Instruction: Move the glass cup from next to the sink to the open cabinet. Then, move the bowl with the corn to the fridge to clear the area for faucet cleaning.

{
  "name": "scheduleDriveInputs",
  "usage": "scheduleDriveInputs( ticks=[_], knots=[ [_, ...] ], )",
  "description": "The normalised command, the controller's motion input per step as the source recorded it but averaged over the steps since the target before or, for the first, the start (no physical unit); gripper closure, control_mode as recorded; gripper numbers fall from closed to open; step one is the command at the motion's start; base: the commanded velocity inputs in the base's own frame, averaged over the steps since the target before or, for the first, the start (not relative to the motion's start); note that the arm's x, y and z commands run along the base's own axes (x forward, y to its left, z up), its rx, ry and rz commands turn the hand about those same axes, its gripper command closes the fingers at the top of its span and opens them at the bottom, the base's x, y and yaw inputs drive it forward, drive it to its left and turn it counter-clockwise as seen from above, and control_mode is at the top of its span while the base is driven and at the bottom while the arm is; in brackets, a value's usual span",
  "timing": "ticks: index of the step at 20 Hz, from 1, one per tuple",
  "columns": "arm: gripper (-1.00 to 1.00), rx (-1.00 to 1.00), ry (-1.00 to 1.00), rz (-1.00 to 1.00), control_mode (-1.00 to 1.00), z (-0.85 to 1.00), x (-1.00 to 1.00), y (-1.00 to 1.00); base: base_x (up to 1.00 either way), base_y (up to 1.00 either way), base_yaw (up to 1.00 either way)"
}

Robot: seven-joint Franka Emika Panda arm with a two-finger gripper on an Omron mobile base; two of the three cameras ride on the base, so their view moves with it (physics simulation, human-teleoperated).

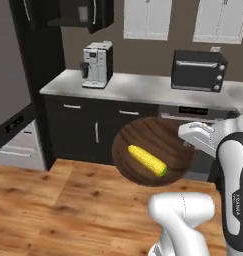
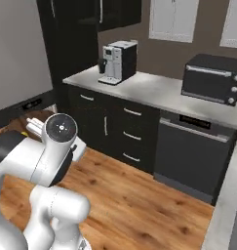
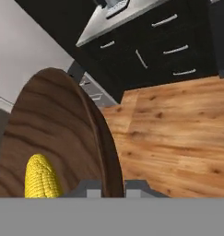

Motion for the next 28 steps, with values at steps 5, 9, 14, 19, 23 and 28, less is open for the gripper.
scheduleDriveInputs(
  ticks=[5, 9, 14, 19, 23, 28],
  knots=[
    [1.00, 0.00, 0.00, 0.00, 1.00, 0.00, 0.00, 0.00, 0.00, 0.32, 0.93],
    [1.00, 0.00, 0.00, 0.00, 1.00, 0.00, 0.00, 0.00, 0.00, 0.49, 0.86],
    [1.00, 0.00, 0.00, 0.00, 1.00, 0.00, 0.00, 0.00, 0.11, 0.62, 0.73],
    [1.00, 0.00, 0.00, 0.00, 1.00, 0.00, 0.00, 0.00, 0.92, 0.26, 0.45],
    [1.00, 0.00, 0.00, 0.00, 1.00, 0.00, 0.00, 0.00, 1.00, 0.01, 0.22],
    [1.00, 0.00, 0.00, 0.00, 1.00, 0.00, 0.00, 0.00, 1.00, -0.38, 0.13]
  ],
)
